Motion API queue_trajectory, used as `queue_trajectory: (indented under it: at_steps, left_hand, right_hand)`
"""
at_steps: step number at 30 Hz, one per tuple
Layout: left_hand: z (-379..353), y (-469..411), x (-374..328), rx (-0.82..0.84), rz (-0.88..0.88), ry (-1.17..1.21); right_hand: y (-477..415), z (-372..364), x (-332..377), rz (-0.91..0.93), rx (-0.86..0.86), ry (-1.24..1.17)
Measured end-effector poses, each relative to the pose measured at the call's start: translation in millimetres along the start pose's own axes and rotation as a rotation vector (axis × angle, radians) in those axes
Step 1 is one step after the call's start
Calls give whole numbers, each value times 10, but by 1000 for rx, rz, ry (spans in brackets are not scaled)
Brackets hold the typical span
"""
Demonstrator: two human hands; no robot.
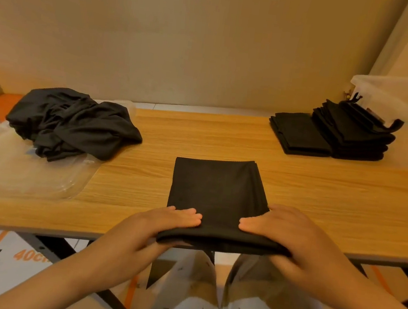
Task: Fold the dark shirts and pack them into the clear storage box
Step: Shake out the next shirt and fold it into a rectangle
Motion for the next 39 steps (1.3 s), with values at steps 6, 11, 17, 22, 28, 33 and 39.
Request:
queue_trajectory:
  at_steps: [6, 11, 17, 22, 28, 33, 39]
  left_hand:
    - [597, -85, -358, -95, 68, 481]
    - [886, -561, 95, -99, 258, 473]
    - [821, -841, 492, -198, 431, 335]
    - [823, -820, 603, -339, 419, 379]
    - [807, -831, 682, -376, 480, 365]
    - [847, -810, 614, -379, 497, 213]
    - [972, -797, 396, -400, 478, -39]
  right_hand:
    - [-333, 402, -233, -243, -23, -506]
    - [-735, 402, -653, -498, -58, -590]
    - [-1011, 126, -1090, -670, -89, -321]
    - [-995, 156, -1137, -677, -221, -248]
    - [-961, 156, -1181, -716, -240, -140]
    - [-970, 144, -1148, -701, -224, -97]
    - [-907, 347, -988, -715, -239, -10]
Point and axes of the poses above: each hand's wrist, its own y-axis away from the middle knuckle, its own z-axis out of the back of the hand, x = y × z, the point moved 9 cm from there along -y, towards the middle knuckle, and after that the axes turned 3 degrees about x, right-handed, at the moved point
